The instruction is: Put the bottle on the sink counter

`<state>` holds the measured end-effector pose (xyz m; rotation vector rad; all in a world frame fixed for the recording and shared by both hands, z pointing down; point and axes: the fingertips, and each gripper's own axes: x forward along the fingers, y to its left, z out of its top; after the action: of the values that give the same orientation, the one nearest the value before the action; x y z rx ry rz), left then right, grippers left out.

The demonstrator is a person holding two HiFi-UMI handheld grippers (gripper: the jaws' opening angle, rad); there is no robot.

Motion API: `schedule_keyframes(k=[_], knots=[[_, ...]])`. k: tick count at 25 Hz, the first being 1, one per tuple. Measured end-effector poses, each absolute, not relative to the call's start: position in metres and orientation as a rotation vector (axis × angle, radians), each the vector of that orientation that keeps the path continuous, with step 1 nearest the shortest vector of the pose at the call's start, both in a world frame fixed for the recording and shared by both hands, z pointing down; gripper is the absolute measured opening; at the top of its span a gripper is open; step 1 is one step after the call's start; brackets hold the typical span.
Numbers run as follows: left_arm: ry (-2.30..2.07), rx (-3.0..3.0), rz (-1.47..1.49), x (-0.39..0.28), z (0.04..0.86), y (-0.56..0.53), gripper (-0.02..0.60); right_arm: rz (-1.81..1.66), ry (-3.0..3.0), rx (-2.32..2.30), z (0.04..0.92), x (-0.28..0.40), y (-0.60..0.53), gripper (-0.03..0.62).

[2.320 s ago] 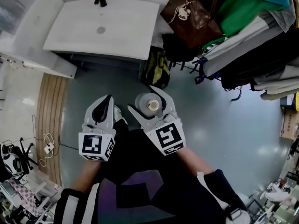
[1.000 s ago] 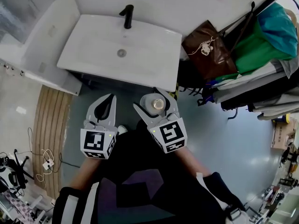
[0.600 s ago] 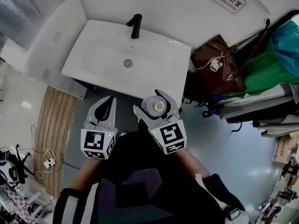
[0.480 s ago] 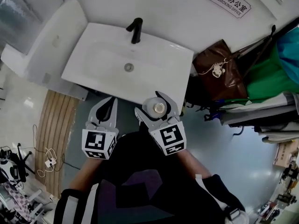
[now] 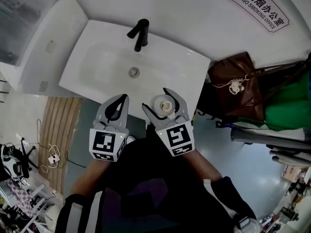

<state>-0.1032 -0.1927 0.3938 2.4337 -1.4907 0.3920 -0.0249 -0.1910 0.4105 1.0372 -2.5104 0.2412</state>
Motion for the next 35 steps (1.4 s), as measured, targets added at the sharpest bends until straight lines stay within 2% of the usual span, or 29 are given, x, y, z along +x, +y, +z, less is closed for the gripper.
schedule_keyframes(k=[35], knots=[[-1.326, 2.361, 0.584, -0.022, 0.493, -0.351, 0.002, 0.303, -2.331, 1.178, 0.503, 0.044, -0.388, 0.341]])
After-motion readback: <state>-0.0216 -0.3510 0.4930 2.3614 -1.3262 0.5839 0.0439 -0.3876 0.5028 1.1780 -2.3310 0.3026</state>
